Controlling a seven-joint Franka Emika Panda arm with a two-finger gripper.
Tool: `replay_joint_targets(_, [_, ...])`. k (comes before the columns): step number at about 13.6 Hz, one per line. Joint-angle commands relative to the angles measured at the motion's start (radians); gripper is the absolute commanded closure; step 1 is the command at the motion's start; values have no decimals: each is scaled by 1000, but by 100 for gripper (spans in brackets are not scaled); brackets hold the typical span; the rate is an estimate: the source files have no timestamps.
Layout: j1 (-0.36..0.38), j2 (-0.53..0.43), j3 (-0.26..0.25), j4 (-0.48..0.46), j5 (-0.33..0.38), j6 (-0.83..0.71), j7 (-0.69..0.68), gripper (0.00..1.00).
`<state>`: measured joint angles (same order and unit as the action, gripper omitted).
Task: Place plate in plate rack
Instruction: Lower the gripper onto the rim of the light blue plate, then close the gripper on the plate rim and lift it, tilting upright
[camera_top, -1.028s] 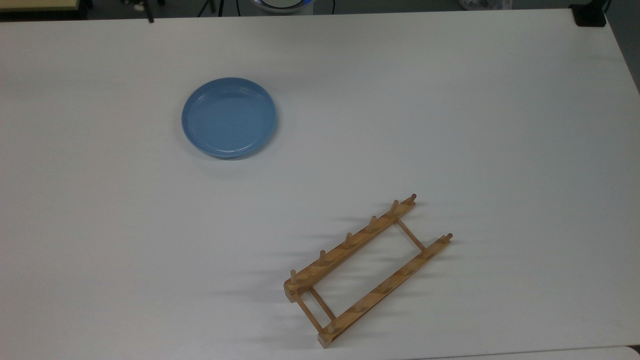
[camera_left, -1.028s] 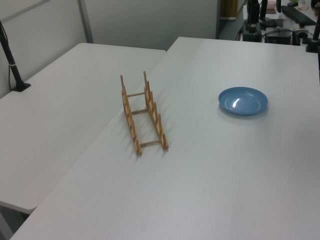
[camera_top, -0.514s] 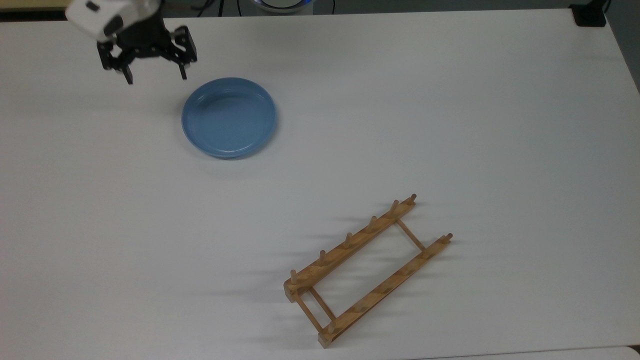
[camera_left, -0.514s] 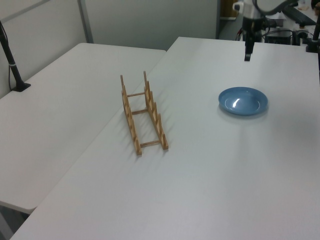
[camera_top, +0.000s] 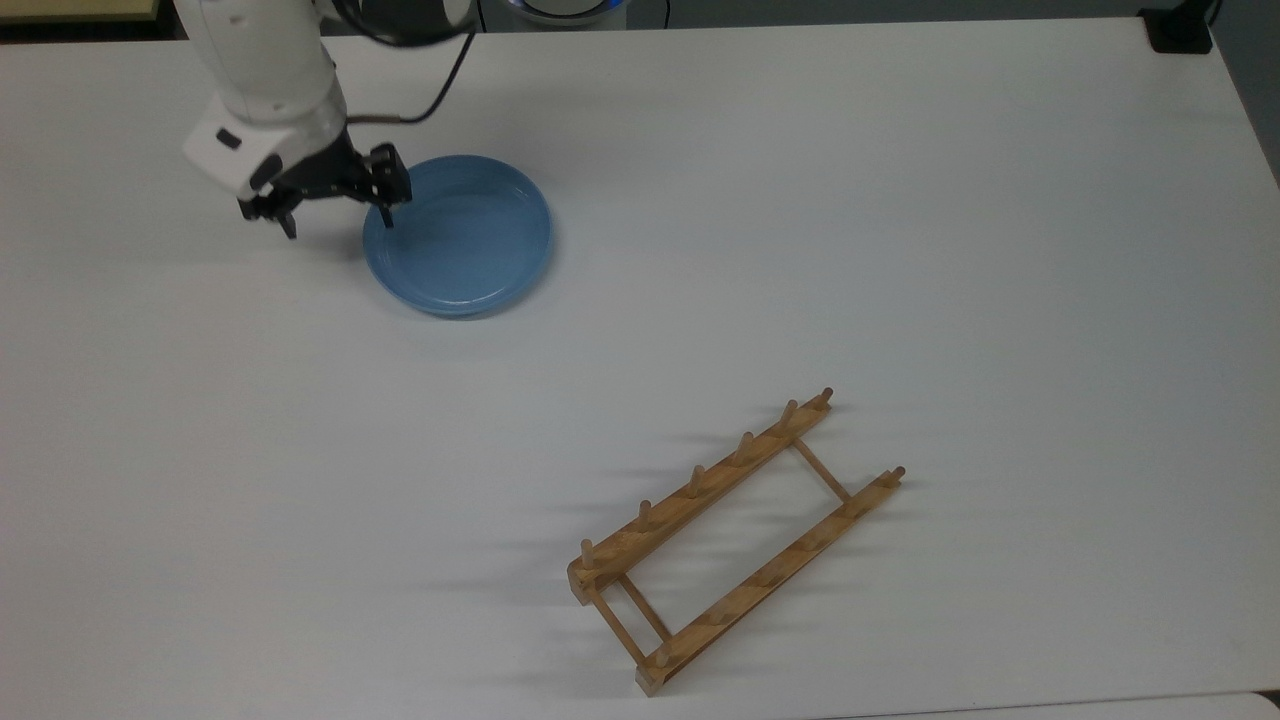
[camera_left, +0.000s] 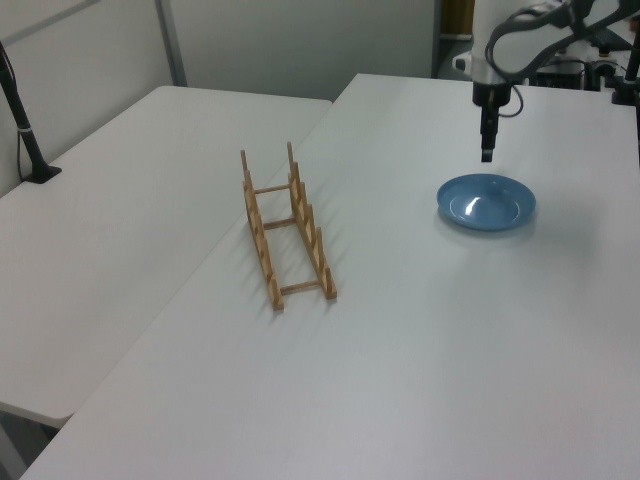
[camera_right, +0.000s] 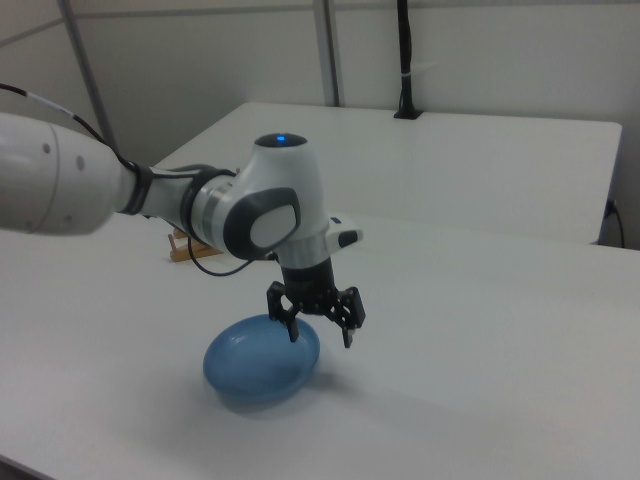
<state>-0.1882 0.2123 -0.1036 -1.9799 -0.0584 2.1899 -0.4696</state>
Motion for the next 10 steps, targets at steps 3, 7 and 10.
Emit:
replay_joint_targets(3, [3, 55, 1, -4, -3, 56, 37, 14])
replay_joint_targets(7, [9, 61, 4, 3, 9, 54, 144, 79])
replay_joint_targets(10, [15, 62, 12, 1, 9, 56, 167, 91])
